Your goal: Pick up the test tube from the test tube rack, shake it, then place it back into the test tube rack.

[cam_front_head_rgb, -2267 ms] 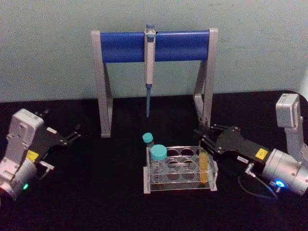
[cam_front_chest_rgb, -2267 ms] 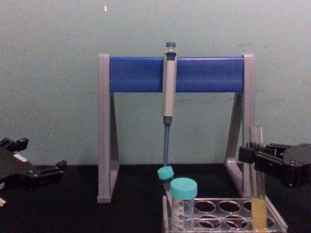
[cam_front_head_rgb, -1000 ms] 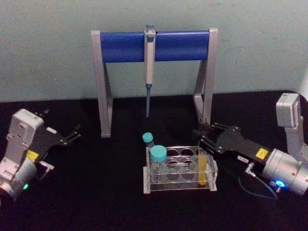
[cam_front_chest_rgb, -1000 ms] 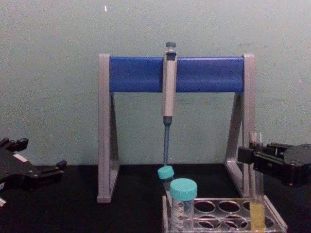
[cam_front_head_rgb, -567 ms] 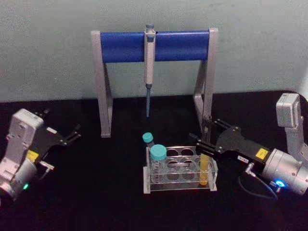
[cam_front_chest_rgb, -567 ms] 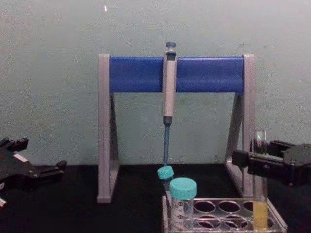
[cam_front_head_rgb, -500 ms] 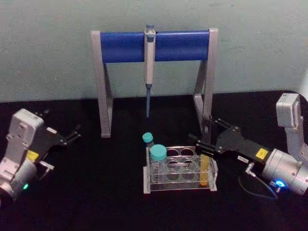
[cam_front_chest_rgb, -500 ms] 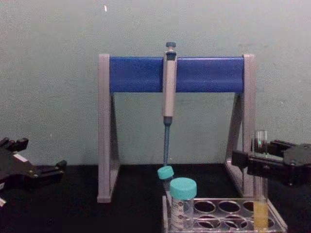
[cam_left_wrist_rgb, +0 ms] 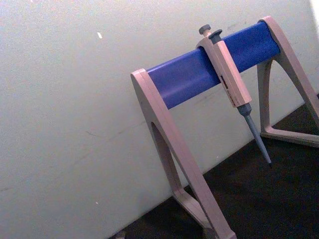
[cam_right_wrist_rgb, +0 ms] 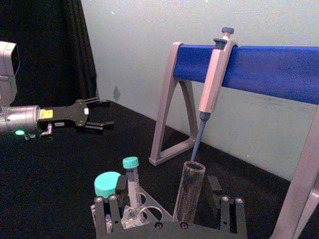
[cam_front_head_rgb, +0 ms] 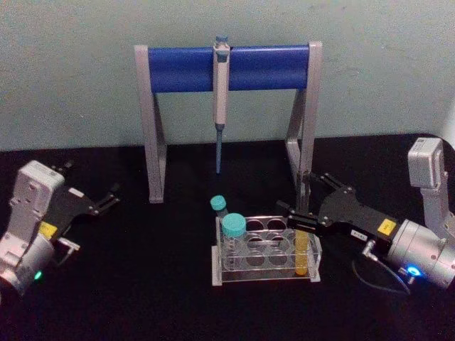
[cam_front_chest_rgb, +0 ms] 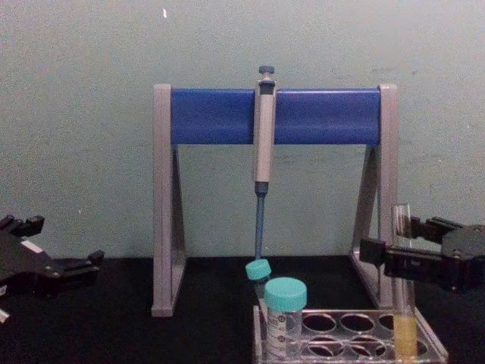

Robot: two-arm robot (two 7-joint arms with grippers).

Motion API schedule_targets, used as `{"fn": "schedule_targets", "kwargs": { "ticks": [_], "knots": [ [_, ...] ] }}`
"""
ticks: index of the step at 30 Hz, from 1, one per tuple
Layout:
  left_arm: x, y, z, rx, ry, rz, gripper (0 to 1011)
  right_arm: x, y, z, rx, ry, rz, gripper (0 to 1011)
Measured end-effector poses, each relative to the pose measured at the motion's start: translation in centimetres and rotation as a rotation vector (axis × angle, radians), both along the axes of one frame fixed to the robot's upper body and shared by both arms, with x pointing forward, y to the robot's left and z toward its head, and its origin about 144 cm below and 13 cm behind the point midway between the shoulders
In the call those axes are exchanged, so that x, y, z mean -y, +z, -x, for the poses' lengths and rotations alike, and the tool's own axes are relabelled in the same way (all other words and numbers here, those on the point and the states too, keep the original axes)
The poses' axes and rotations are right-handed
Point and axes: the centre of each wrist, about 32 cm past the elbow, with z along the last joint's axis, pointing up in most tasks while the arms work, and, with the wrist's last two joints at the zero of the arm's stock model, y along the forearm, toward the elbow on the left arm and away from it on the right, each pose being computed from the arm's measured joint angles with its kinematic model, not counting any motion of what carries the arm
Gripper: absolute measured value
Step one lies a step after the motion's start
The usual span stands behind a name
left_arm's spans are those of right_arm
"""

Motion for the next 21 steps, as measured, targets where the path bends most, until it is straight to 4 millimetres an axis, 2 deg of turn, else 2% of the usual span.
{"fn": "schedule_targets", "kwargs": {
  "ticks": [12,21],
  "knots": [
    [0.0,0.0,0.0,0.000,0.000,0.000,1001,0.0,0.0,0.0,0.003,-0.005,0.002,1000],
    [0.0,0.0,0.0,0.000,0.000,0.000,1001,-0.3,1.2,0.3,0.100,-0.063,-0.009,1000]
  ]
}}
